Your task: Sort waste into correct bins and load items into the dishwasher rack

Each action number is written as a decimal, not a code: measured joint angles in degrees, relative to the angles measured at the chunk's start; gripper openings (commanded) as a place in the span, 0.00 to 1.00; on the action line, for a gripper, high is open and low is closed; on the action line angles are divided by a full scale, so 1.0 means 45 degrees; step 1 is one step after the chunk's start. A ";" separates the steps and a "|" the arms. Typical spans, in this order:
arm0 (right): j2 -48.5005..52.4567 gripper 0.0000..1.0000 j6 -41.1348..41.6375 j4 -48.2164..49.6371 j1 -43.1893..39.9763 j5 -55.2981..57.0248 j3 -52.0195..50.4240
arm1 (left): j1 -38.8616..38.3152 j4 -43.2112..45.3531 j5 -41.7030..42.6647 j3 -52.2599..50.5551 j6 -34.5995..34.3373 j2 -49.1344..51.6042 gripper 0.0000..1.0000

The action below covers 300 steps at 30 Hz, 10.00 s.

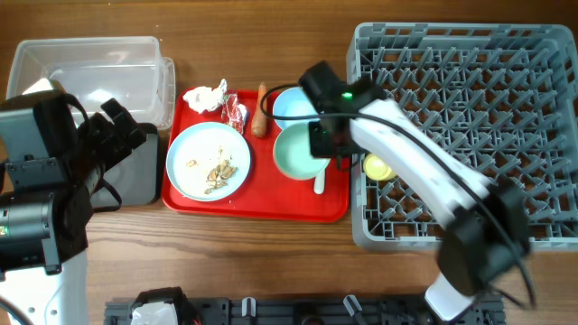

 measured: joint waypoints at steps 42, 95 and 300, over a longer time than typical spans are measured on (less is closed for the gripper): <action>0.1010 0.43 -0.0578 0.0427 -0.3619 1.1380 -0.0117 | 0.0000 -0.0345 0.0000 0.0000 0.0000 0.0000 1.00; -0.3094 0.04 -0.1161 0.0996 -0.4163 1.1662 0.0622 | 0.0000 -0.0403 -0.0005 0.0000 0.0000 0.0005 1.00; -2.2867 1.00 -0.2579 1.4192 -0.5984 0.0146 -1.8962 | 0.0000 0.0874 0.1831 -0.0005 -0.0005 0.0049 1.00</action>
